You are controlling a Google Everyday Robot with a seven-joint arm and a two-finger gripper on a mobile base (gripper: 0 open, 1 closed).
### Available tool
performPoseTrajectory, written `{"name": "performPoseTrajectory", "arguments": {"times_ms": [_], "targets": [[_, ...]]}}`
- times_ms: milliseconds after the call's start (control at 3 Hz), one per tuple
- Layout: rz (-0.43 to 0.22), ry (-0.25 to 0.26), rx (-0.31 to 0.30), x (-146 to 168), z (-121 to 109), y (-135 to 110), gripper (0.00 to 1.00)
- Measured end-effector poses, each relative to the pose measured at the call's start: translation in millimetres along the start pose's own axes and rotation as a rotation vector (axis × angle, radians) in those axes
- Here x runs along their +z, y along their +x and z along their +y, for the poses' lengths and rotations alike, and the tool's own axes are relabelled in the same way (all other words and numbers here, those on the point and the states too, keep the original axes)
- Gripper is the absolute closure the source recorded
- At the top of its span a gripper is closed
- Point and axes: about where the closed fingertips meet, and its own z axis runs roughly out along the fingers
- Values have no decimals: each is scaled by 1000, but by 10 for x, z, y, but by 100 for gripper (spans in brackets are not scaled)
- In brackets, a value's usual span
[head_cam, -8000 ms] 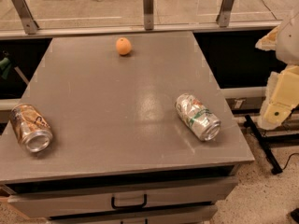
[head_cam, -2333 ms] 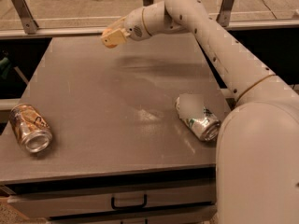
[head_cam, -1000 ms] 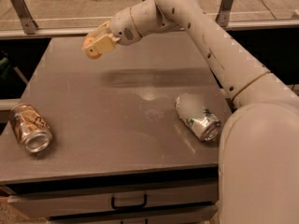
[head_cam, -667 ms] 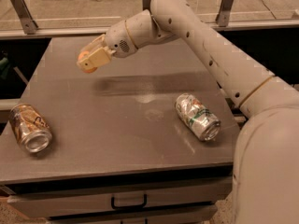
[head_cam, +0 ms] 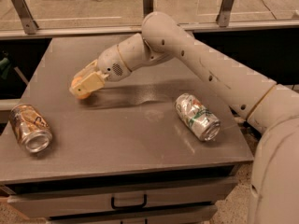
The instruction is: Move orange near orange can
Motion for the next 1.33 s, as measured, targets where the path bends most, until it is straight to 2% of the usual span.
{"name": "performPoseTrajectory", "arguments": {"times_ms": [667,1000,1333], "targets": [[-26,-118,-12,278,282,-264,100],[-32,-176,3,389,410,-248,100],[-23,-219,27,463,511,-156,82]]}}
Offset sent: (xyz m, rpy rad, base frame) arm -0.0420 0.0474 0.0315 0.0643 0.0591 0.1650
